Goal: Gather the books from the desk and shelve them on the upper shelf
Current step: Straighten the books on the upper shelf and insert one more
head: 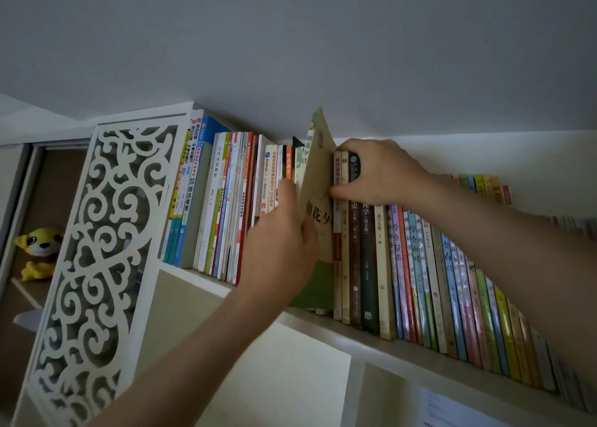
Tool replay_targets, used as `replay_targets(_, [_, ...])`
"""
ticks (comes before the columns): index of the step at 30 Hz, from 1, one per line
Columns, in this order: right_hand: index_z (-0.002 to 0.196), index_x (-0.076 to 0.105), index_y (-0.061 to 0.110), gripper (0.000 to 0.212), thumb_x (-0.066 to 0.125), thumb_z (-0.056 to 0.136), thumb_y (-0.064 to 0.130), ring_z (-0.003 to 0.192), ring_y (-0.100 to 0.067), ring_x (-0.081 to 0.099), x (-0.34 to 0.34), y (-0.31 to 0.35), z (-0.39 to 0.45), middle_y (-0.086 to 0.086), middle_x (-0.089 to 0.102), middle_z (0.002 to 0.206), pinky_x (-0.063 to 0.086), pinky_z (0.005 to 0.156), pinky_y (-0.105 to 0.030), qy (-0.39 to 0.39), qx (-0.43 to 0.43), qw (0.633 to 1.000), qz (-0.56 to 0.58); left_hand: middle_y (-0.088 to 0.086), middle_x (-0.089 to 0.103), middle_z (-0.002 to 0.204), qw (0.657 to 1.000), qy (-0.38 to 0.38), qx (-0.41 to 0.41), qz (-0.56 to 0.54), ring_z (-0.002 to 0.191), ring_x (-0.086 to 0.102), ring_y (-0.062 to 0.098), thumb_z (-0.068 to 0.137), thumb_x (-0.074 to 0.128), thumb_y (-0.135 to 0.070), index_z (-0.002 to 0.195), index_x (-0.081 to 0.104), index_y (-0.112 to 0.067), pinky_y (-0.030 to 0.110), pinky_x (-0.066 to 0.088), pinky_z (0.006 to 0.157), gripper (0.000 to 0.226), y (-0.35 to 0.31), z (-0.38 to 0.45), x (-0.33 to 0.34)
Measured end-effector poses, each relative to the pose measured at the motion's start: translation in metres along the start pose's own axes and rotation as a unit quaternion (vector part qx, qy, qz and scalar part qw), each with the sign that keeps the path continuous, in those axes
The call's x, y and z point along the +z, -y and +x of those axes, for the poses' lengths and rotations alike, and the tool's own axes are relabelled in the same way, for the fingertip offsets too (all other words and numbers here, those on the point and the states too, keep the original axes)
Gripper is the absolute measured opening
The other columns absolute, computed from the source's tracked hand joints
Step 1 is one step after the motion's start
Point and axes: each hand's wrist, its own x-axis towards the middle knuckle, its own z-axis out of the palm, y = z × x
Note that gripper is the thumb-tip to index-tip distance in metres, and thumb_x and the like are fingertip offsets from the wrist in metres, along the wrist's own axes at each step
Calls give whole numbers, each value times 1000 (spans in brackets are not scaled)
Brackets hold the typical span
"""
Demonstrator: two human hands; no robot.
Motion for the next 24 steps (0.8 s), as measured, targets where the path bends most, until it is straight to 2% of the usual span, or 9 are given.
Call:
replay_targets(3, [117, 56, 26, 58, 78, 67, 46, 95, -18, 59, -1, 1, 4, 5, 59, 104, 53, 86, -43, 40, -2, 999, 1, -4, 45, 115, 996, -79, 30, 10, 96, 45, 12, 99, 39, -26, 114, 35, -25, 38, 51, 81, 16, 14, -25, 33])
replay_targets(5, [122, 53, 22, 68, 85, 65, 41, 100, -18, 58, -7, 2, 5, 3, 58, 111, 52, 89, -40, 88, -2, 996, 2, -1, 37, 124, 994, -101, 12, 39, 109, 34, 15, 100, 29, -34, 123, 36, -23, 41, 41, 93, 27, 18, -27, 39])
replay_targets(7, [126, 51, 22, 74, 87, 64, 37, 103, -17, 59, -14, 3, 5, 2, 59, 114, 51, 90, -37, 118, -1, 993, 3, -6, 28, 137, 999, -29, -24, 5, 124, 25, 17, 100, 24, -44, 135, 30, -32, 45, 32, 106, 37, 23, -22, 30])
replay_targets(9, [127, 52, 24, 76, 89, 61, 36, 103, -16, 61, -20, 1, 6, 4, 63, 113, 51, 90, -36, 131, -3, 991, 6, -20, 24, 140, 986, 104, -38, -126, 133, 21, 11, 95, 24, -58, 134, 30, -50, 45, 34, 109, 40, 31, -18, 11])
replay_targets(11, [127, 53, 27, 78, 89, 59, 39, 103, -13, 61, -25, -4, 7, 8, 64, 113, 51, 91, -35, 141, -7, 990, 6, -22, 34, 138, 938, 202, -65, -274, 131, 35, 5, 90, 35, -61, 125, 40, -61, 36, 47, 101, 36, 39, -16, -9])
replay_targets(14, [129, 50, 35, 79, 87, 60, 47, 103, -8, 62, -29, -13, 8, 14, 64, 114, 51, 87, -31, 158, -15, 987, 12, -24, 50, 132, 915, 273, -34, -296, 128, 47, 8, 86, 56, -55, 130, 43, -58, 41, 47, 102, 46, 56, -9, -21])
replay_targets(16, [131, 48, 38, 81, 85, 60, 49, 102, -6, 61, -28, -18, 8, 15, 64, 114, 49, 84, -27, 156, -18, 987, 22, -22, 51, 131, 934, 260, 3, -245, 128, 46, 6, 84, 61, -50, 131, 43, -55, 43, 44, 105, 51, 62, -3, -16])
replay_targets(19, [132, 47, 38, 82, 86, 61, 48, 102, -5, 61, -26, -21, 11, 15, 64, 115, 50, 85, -27, 153, -18, 988, 29, -25, 41, 126, 964, 200, 13, -176, 126, 43, 7, 86, 64, -35, 122, 42, -57, 35, 48, 102, 47, 58, 1, 2])
replay_targets(24, [134, 46, 38, 83, 86, 61, 48, 105, -5, 60, -23, -20, 13, 16, 63, 118, 50, 93, -33, 150, -17, 988, 20, -21, 30, 118, 995, 85, 20, -53, 123, 34, 9, 72, 75, -45, 133, 28, -54, 48, 40, 105, 77, 45, 3, 28])
